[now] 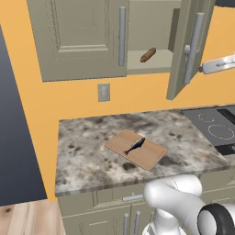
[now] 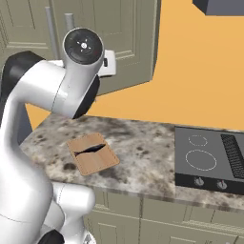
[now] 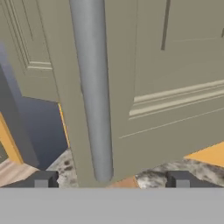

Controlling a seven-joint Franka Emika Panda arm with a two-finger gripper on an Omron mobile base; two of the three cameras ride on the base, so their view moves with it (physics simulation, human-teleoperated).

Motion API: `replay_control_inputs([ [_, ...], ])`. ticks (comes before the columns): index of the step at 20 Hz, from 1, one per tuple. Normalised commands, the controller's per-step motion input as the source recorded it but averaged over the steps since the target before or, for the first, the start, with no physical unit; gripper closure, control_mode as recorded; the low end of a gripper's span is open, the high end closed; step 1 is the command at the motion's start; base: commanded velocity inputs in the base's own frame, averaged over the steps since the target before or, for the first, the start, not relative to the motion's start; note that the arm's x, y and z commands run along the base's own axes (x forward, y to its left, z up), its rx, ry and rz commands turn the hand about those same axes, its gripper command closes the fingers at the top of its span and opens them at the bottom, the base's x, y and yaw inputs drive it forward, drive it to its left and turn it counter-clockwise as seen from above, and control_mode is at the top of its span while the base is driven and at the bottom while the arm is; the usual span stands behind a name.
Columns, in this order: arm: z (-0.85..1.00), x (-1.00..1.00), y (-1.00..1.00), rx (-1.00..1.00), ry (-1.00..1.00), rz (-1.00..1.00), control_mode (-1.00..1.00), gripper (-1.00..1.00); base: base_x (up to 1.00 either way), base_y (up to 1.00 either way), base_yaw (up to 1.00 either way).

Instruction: Open the cabinet, retrieve the rolling pin, and place it next to the meat on the cutting board to prepare for tenderizing.

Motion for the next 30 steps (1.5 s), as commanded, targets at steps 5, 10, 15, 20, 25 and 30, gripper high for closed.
replay_control_inputs([
  [5,0.0,-0.49,0.26,-0.03,0.0,-0.17,-1.0,-1.0,0.0,0.0,0.0],
  [10,0.0,-0.36,0.57,-0.12,0.0,-0.19,-1.0,-1.0,0.0,0.0,0.0],
  [15,-0.14,-0.22,0.72,-0.23,0.0,-0.09,-1.0,-1.0,0.0,0.0,0.0],
  [20,-0.1,-0.04,0.65,-0.27,-0.05,0.0,-1.0,-1.0,0.0,0.0,0.0],
  [25,0.0,0.03,0.65,-0.23,-0.02,0.0,-1.0,-1.0,0.0,0.0,0.0],
  [30,0.0,0.47,0.34,-0.13,0.05,-0.08,-1.0,-1.0,0.0,0.0,0.0],
])
